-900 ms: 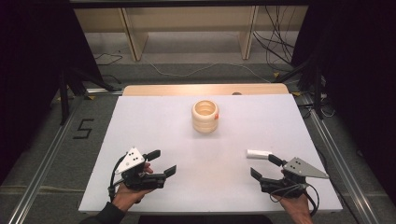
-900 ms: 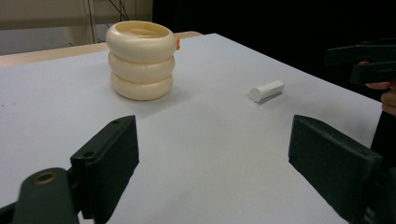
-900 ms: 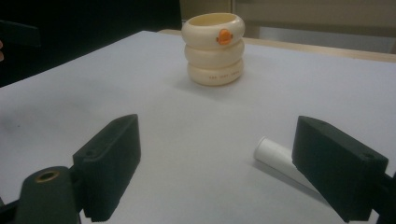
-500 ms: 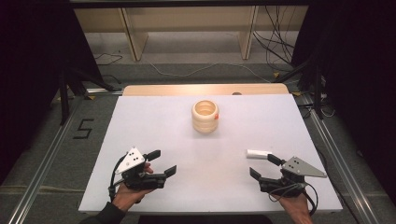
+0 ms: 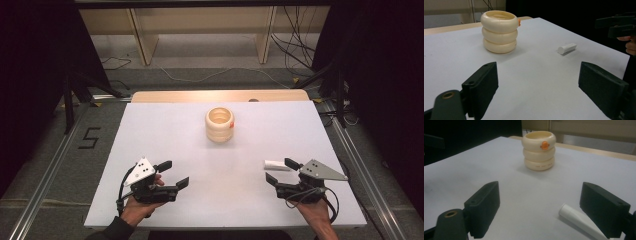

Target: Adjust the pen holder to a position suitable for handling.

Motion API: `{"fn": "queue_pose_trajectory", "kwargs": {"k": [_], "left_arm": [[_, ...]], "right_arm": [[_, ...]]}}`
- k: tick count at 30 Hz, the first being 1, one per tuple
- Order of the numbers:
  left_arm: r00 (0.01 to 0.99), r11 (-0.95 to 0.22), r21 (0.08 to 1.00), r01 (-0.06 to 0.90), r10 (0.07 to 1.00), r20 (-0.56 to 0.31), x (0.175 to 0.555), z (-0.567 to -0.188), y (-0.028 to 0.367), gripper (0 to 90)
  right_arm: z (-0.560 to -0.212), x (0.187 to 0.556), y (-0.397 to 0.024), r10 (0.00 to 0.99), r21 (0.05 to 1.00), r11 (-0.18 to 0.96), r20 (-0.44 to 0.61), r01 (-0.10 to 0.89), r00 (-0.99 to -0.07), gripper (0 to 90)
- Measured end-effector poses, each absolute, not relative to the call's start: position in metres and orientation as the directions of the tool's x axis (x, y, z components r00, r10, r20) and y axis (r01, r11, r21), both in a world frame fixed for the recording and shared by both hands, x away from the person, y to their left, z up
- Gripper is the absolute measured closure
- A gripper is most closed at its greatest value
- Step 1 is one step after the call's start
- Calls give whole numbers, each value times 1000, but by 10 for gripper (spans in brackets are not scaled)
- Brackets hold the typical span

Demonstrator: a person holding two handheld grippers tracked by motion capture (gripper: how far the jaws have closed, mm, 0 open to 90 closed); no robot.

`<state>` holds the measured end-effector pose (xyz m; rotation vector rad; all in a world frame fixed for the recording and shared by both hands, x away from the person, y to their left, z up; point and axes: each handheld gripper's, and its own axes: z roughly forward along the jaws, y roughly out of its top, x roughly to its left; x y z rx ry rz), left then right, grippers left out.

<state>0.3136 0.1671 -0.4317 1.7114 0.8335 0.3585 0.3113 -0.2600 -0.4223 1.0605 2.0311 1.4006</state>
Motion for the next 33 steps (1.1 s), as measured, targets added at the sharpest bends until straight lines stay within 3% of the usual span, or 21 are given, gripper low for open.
{"fn": "queue_pose_trajectory", "kwargs": {"k": [23, 33], "left_arm": [[704, -109, 933, 343, 688, -179, 314, -432, 167, 156], [704, -106, 934, 342, 686, -180, 314, -431, 167, 155]], "right_arm": [[-392, 387, -206, 740, 878, 278, 63, 389, -670, 186], [-386, 417, -174, 704, 839, 370, 27, 399, -709, 199]]}}
